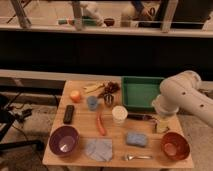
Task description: Place towel in table surface
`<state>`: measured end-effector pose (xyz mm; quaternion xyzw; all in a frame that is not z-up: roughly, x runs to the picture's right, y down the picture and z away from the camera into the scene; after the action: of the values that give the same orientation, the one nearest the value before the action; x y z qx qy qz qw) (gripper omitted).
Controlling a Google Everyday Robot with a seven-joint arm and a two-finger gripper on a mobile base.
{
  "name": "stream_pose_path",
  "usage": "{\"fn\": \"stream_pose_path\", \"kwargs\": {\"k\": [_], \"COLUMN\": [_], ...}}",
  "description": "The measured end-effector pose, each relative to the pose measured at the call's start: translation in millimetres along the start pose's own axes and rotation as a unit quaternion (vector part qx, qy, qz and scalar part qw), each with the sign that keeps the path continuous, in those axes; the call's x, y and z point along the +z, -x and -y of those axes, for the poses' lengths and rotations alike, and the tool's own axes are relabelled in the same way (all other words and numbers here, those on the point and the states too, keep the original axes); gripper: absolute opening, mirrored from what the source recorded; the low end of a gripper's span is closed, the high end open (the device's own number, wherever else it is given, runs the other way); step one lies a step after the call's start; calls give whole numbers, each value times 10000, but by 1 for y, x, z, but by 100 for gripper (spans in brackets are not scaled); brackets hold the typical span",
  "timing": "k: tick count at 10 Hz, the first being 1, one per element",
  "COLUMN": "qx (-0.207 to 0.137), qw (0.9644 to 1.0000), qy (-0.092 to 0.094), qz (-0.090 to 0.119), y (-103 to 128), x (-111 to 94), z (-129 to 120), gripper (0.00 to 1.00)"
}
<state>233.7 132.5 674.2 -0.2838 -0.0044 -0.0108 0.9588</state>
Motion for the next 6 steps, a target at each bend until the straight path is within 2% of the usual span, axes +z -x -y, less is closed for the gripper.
{"fn": "stream_pose_path", "kwargs": {"k": [1,3,6], "qx": [-96,-348,-632], "qw": [9999,9987,9941], "qy": [24,152,384], "qz": [63,327,792], "y": [14,50,89], "x": [0,3,10], "z": [-3,-11,-24], "gripper": [80,80,80]}}
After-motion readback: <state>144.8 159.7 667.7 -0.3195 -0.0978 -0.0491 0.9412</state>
